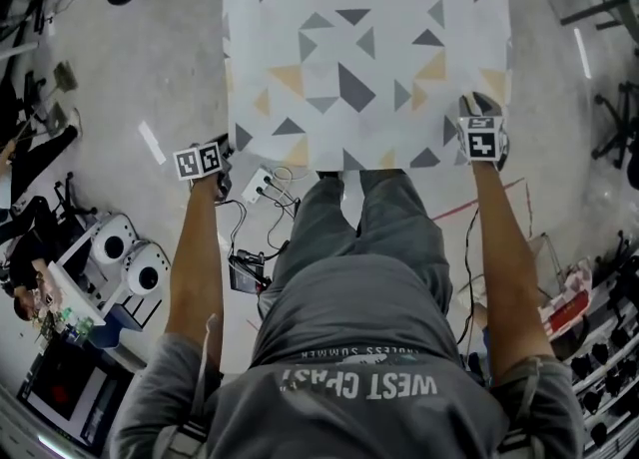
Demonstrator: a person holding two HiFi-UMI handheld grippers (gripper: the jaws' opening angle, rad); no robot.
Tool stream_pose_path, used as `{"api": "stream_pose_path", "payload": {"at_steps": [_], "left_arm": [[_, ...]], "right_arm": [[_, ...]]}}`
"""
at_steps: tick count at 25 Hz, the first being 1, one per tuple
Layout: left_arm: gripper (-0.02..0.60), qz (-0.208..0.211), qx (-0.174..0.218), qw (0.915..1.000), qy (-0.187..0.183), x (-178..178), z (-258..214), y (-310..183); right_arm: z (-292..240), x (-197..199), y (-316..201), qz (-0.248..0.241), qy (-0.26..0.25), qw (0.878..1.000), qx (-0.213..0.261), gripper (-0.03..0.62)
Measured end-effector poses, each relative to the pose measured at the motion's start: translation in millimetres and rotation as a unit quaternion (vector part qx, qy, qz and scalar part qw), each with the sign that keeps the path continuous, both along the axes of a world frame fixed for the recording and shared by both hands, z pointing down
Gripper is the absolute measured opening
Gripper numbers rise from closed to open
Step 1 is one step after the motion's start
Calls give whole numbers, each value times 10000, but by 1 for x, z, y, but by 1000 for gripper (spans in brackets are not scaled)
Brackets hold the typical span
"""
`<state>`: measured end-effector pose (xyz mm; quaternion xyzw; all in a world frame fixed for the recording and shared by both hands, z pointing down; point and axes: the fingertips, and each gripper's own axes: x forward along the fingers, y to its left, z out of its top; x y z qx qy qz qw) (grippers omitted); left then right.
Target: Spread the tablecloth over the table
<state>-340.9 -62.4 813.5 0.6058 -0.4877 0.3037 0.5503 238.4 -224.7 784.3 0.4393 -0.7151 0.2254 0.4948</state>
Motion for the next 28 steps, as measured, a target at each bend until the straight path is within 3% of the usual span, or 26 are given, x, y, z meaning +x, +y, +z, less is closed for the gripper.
{"api": "stream_pose_path", "payload": {"at_steps": [5, 10, 13, 15, 19, 24, 28], "left_arm": [[46, 234, 686, 9973, 149, 4, -21, 7], [46, 969, 736, 9923, 239, 8, -34, 27], [46, 1092, 735, 9913, -3, 2, -32, 38], [46, 949, 984, 9903, -257, -4, -36, 34], [44, 1028, 1697, 9779, -656, 9, -56, 7], [44, 1619, 2087, 9632, -502, 55, -74, -12], [44, 1969, 2568, 9456, -350, 90, -112, -30]], "right_arm": [[-3, -15, 32, -29, 6, 10000, -82, 117], [-8, -23, 61, 11, 25, 9999, -118, 115], [-13, -26, 75, 58, 34, 9999, -120, 115], [-12, -29, 86, 75, 16, 9998, -182, 115], [0, -30, 113, 117, 57, 9985, -529, 115], [8, -43, 145, 401, -347, 9927, -1080, 123], [-20, -61, 145, 476, -608, 9935, -836, 115]]}}
